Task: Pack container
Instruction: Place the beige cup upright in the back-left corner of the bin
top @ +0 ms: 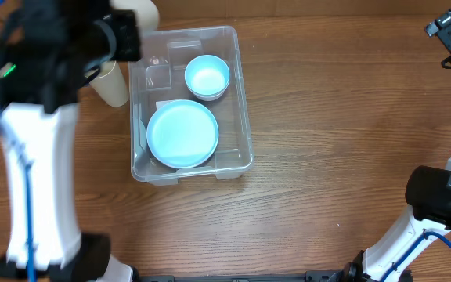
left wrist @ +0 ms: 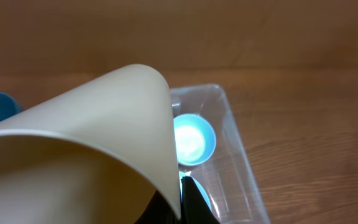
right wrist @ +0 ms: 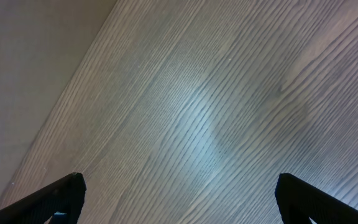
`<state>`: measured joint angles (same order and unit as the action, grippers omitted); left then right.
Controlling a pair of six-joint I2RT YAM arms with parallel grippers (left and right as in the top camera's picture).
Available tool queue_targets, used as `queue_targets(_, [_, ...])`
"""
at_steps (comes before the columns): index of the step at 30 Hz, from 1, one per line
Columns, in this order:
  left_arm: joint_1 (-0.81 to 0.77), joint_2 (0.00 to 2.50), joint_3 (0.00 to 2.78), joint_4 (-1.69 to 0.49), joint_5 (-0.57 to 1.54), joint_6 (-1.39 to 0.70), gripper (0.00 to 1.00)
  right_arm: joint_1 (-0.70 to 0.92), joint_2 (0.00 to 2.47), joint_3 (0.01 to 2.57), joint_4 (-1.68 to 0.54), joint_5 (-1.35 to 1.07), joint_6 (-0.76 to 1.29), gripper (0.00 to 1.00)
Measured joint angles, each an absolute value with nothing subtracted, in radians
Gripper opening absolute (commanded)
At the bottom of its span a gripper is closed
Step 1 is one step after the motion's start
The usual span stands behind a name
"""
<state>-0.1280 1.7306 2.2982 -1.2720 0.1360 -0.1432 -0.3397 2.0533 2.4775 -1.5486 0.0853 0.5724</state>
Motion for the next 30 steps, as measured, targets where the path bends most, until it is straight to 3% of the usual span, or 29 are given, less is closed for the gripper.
queue_targets(7, [-0.149,1.911,2.297,-1.281,0.064,-0.152,0.04,-0.34,2.053,2.477,-1.548,0.085,0.572,1.0])
queue_targets(30, [-0.149,2.024,2.297,-1.34,0.024,-0.152,0.04,-0.339,2.053,2.477,-1.549,0.085,0.572,1.0])
